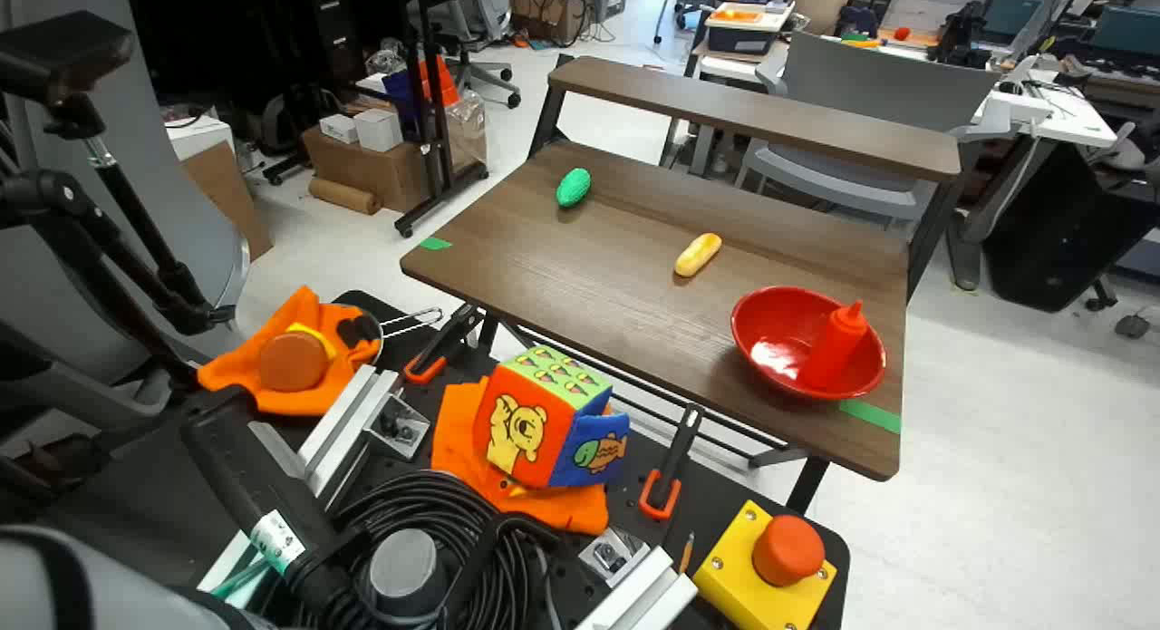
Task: Take the red bottle out of the red bowl
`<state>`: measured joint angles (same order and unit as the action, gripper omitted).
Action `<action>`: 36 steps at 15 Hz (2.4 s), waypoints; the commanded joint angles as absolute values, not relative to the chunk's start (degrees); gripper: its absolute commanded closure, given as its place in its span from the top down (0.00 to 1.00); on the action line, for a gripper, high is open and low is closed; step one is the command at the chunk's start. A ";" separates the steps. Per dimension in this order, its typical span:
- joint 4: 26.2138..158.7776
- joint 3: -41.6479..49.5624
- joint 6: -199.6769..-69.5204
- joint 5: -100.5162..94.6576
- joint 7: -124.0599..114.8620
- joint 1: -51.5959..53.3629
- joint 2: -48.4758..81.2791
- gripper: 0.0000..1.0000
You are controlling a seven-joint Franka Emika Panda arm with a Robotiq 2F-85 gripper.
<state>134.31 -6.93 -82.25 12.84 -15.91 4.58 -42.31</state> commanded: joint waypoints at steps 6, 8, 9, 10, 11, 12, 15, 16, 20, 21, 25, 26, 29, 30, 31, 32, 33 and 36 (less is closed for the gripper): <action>134.22 -6.21 -83.59 11.66 -13.53 2.24 -42.51 1.00; 134.79 -3.92 -87.12 9.82 -10.91 0.38 -42.06 1.00; 134.79 -2.61 -88.88 8.33 -9.04 -0.50 -41.36 1.00; 134.95 -0.59 -91.22 6.89 -6.55 -1.58 -40.28 1.00; 135.13 1.11 -93.68 5.61 -4.49 -2.49 -39.24 1.00; 135.34 3.37 -96.67 4.37 -1.55 -3.35 -37.59 1.00; 135.19 8.89 -107.17 2.82 4.93 -5.28 -30.85 1.00; 134.87 10.53 -110.07 3.22 6.39 -5.84 -27.92 1.00; 133.92 14.50 -120.64 5.09 11.87 -6.56 -16.93 1.00; 133.73 14.75 -123.13 5.18 12.71 -6.55 -14.55 1.00; 132.14 14.25 -130.40 5.00 14.52 -6.84 -5.17 1.00; 131.22 14.05 -131.10 4.70 14.56 -7.10 -2.43 1.00; 128.44 13.62 -131.22 4.59 14.44 -8.00 3.78 1.00; 127.80 13.53 -131.45 4.48 14.57 -8.42 5.87 1.00; 126.99 13.38 -131.55 4.00 14.09 -8.80 7.66 1.00; 126.21 13.30 -131.95 3.19 13.21 -9.18 9.53 1.00; 125.25 13.26 -132.35 2.70 12.50 -9.53 11.27 1.00; 122.05 12.80 -131.99 3.40 11.99 -10.65 15.72 1.00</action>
